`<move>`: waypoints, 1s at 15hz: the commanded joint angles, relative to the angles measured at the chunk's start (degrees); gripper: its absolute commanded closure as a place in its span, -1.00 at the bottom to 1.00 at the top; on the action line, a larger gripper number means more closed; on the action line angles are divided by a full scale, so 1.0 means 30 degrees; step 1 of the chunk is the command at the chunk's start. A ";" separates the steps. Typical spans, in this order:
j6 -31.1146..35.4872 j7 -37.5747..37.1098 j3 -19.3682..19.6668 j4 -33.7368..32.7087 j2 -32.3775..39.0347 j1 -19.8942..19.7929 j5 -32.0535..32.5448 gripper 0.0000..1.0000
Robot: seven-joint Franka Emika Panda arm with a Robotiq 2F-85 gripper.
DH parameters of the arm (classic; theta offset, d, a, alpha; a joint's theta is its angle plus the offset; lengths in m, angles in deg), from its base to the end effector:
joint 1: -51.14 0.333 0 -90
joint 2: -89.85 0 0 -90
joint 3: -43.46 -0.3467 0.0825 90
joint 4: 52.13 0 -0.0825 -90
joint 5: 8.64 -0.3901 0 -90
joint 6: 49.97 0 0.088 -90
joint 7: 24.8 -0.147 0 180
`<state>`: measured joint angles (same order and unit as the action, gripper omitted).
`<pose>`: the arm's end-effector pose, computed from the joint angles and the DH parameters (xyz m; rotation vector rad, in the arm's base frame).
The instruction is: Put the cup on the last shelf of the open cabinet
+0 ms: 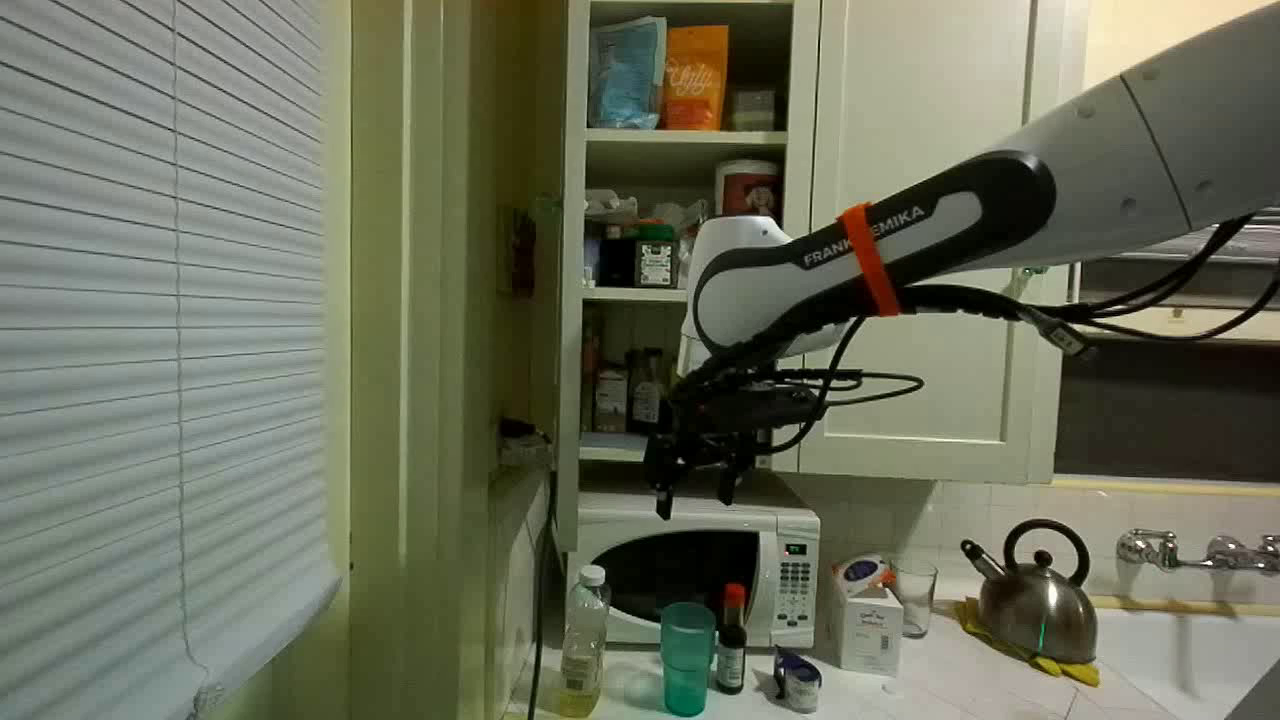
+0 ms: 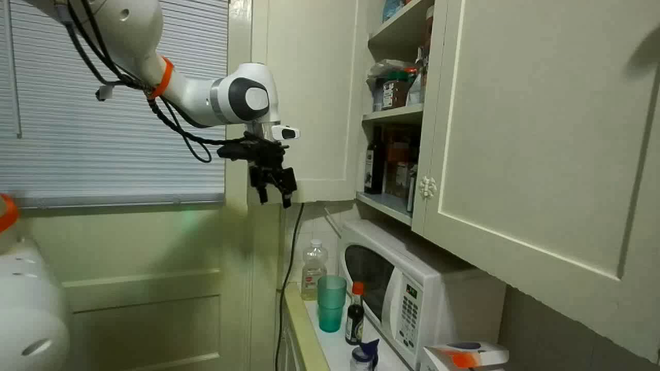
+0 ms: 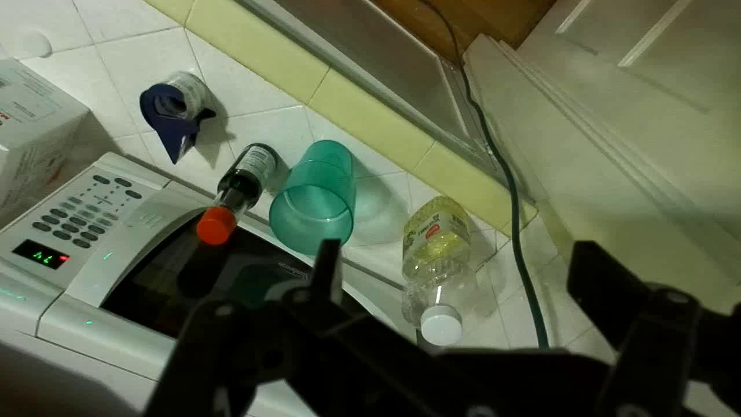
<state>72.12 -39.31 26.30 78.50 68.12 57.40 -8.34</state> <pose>0.4242 0.1938 0.5061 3.0706 0.2299 0.3704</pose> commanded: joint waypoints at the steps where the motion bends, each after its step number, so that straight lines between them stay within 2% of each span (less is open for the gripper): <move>1: -0.0067 -0.0135 0.0329 -0.0058 0.0058 0.0380 0.0172 -1.00; 5: -0.0067 -0.0135 0.0328 -0.0058 0.0058 0.0380 0.0172 -1.00; 6: 0.1516 -0.0155 0.0702 0.0296 0.0035 0.0219 -0.0143 -1.00; 9: 0.2647 -0.0513 0.2184 0.0965 -0.0127 -0.0270 -0.1789 -1.00; 13: 0.6178 -0.1442 0.3707 0.3210 0.0553 -0.1671 -0.1921 -1.00; 15: 0.7394 -0.3119 0.3584 0.4189 0.1631 -0.2532 -0.1215 -1.00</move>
<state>88.57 -42.49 37.60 86.54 69.75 52.38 -12.56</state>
